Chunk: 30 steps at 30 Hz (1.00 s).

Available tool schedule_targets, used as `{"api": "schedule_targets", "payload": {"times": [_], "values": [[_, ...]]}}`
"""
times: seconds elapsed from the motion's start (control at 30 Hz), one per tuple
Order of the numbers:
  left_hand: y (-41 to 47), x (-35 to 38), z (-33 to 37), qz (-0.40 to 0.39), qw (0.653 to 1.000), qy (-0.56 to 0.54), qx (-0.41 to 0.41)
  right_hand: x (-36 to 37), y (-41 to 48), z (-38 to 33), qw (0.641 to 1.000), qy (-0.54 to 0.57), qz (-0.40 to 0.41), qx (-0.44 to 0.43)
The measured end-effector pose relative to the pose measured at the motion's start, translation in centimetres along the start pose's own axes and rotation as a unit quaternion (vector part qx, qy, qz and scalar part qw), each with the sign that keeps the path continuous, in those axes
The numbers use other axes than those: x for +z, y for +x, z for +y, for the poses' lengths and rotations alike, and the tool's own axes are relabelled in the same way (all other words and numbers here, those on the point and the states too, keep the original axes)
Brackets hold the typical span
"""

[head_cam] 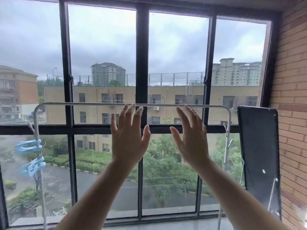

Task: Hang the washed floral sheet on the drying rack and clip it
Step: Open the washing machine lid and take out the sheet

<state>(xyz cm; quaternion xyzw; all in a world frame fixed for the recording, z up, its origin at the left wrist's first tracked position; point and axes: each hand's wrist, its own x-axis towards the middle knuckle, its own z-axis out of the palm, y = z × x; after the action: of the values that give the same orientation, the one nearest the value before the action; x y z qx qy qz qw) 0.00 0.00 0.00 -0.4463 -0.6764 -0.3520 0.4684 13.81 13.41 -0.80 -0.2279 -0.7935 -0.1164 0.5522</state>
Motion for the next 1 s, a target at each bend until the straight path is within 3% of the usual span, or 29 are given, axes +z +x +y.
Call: {"api": "schedule_targets", "payload": {"times": [0.53, 1.0], "values": [[-4.0, 6.9, 23.6, -0.04, 0.995, -0.08, -0.033, -11.9, -7.7, 21.6, 0.998, -0.044, -0.019, 0.039], [-3.7, 15.1, 34.6, -0.067, 0.982, -0.179, 0.004, -14.6, -10.8, 33.0, 0.988, -0.131, -0.031, 0.073]]}}
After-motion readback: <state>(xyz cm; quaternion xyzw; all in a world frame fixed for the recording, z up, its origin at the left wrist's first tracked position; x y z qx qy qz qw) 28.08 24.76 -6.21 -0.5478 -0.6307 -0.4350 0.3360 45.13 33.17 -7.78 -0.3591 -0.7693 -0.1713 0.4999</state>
